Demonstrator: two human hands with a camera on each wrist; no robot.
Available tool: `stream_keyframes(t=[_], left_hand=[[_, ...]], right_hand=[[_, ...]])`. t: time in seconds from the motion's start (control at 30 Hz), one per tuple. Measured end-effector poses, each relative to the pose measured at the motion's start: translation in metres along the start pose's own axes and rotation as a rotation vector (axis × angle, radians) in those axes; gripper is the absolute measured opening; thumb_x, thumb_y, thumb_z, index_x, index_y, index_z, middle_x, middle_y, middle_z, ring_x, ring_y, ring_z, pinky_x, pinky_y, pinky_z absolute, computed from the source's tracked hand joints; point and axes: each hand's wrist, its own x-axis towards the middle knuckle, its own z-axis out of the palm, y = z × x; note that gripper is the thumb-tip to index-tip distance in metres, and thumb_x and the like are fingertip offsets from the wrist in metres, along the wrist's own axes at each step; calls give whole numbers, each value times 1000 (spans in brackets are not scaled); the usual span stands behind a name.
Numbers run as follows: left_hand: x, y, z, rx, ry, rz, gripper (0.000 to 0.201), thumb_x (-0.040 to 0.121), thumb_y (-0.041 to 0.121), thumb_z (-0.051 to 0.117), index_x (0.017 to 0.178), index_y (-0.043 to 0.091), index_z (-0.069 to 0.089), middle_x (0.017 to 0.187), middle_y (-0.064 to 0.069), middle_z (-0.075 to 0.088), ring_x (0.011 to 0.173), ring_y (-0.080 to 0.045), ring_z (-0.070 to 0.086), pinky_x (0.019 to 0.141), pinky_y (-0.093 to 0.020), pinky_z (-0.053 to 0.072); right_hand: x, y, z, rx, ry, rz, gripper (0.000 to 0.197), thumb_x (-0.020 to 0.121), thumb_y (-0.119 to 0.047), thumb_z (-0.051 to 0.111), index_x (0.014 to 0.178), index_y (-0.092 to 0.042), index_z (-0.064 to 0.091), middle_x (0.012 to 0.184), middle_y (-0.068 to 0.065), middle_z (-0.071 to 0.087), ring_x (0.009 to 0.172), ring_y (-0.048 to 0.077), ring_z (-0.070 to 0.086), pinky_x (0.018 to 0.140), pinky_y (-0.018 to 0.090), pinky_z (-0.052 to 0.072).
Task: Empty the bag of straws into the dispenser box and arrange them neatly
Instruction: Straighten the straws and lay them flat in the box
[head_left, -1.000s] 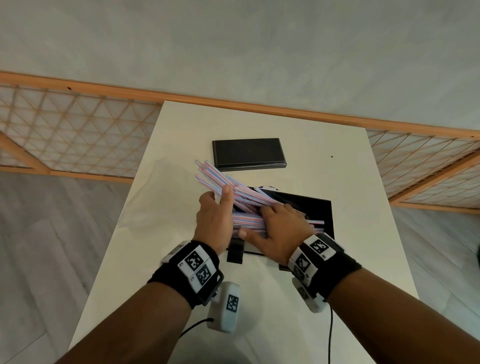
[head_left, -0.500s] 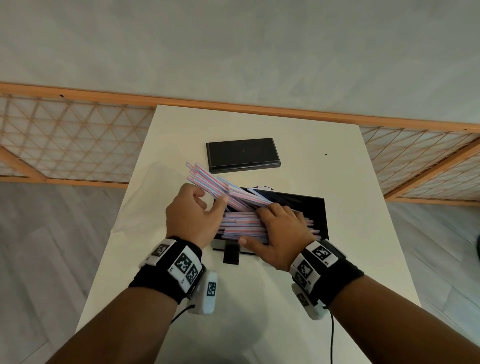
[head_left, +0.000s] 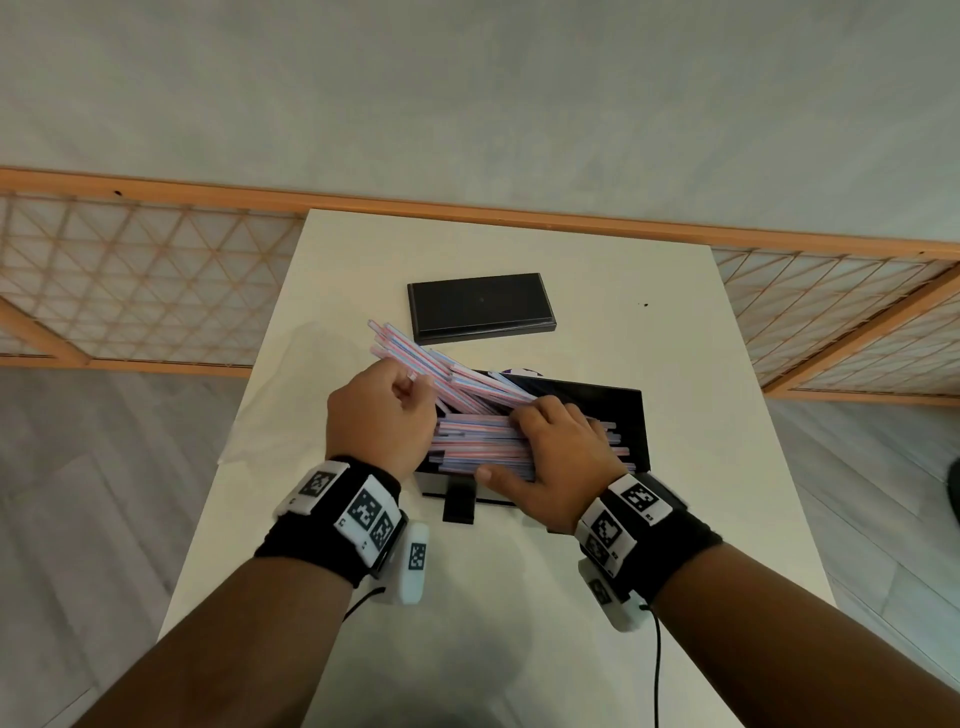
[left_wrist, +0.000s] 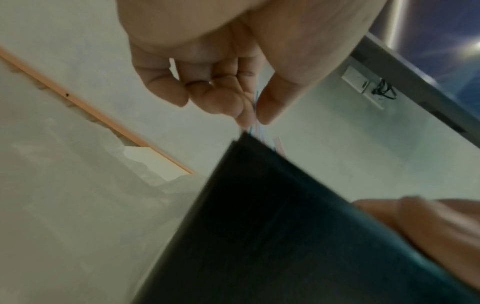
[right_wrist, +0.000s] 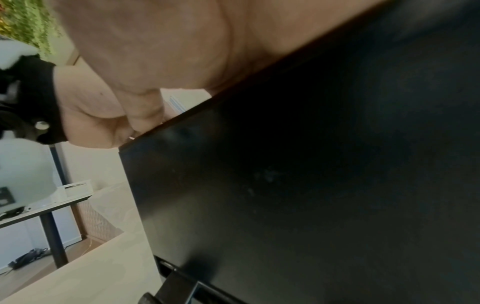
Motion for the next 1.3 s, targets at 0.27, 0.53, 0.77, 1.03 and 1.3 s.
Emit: stream_keyframes(t=[0.27, 0.53, 0.77, 1.03, 1.3], left_hand=[[-7, 39, -53, -195, 319, 365, 27, 80, 11, 64, 56, 5, 53, 46, 10, 40, 50, -22, 42, 46, -13, 28], [-8, 47, -44, -334, 169, 309, 28, 85, 13, 62, 60, 1, 54, 51, -7, 49, 56, -26, 46, 50, -22, 30], [-13, 20, -5, 202, -467, 102, 25, 98, 24, 50, 78, 13, 60, 73, -4, 62, 70, -23, 58, 62, -33, 42], [-21, 22, 2, 264, -427, 392, 30, 82, 43, 62, 98, 17, 65, 97, 0, 60, 91, -23, 57, 80, -38, 52], [-35, 9, 31, 459, -597, 512, 73, 85, 73, 22, 120, 20, 57, 122, 2, 61, 118, -22, 51, 100, -40, 43]], right_hand=[[-3, 1, -12, 125, 103, -4, 80, 71, -85, 34, 129, -30, 45, 124, -9, 47, 115, 17, 46, 101, 44, 40], [-7, -5, -46, 172, 178, -107, 71, 79, -82, 33, 126, -29, 44, 113, -9, 56, 101, 15, 53, 92, 42, 46], [-4, 10, -83, 78, -105, -48, 51, 85, -71, 50, 107, -26, 59, 96, -5, 64, 86, 15, 58, 78, 33, 49], [5, 16, -32, -93, -286, 126, 86, 74, -86, 36, 129, -21, 52, 117, 8, 53, 109, 28, 55, 94, 38, 48], [-3, 26, -12, -149, -143, 106, 101, 58, -86, 12, 131, -24, 45, 128, 3, 49, 121, 28, 47, 100, 44, 37]])
